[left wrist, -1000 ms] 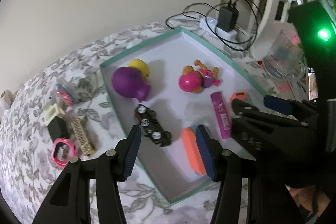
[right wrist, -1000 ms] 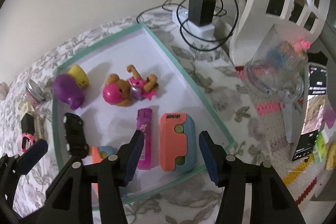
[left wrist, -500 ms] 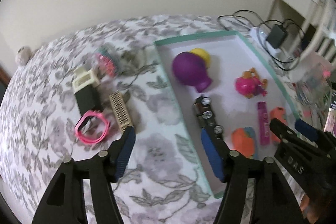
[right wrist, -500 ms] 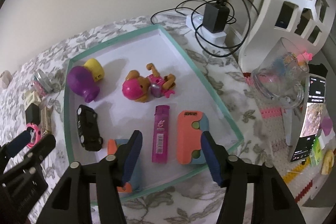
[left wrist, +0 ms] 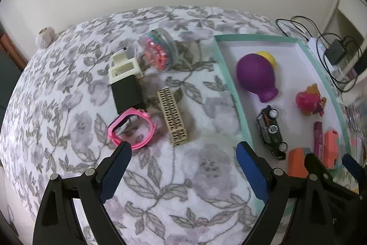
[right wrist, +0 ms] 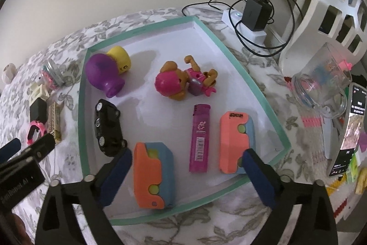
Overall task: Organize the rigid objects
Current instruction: 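Withdraw both tools from the tray toward the pink watch band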
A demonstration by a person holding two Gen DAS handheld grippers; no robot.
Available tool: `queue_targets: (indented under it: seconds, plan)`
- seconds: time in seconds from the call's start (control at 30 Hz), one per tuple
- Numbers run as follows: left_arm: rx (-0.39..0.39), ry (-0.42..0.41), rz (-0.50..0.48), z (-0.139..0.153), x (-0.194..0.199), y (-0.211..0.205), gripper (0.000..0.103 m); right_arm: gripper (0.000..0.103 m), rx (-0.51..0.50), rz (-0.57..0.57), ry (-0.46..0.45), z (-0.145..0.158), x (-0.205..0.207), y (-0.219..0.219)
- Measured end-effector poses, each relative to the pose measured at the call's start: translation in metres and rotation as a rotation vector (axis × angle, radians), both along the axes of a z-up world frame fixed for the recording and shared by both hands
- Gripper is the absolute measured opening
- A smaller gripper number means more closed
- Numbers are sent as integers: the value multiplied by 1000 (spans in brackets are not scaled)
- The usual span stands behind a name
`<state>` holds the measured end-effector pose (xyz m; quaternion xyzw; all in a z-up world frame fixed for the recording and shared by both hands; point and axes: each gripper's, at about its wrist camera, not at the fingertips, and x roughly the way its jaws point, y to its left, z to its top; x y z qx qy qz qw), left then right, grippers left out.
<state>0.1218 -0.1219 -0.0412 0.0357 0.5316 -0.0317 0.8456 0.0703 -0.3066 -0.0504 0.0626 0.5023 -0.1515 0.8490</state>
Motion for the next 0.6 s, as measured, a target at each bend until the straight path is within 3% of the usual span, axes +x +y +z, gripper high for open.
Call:
queue_targets:
  seconds: [0.3, 0.6]
  plan:
    - [-49, 26, 91, -2, 16, 39, 96, 103, -56, 55, -1, 1, 6, 20]
    - [-112, 58, 239, -4, 34, 109, 96, 103, -8, 139, -56, 23, 25, 58]
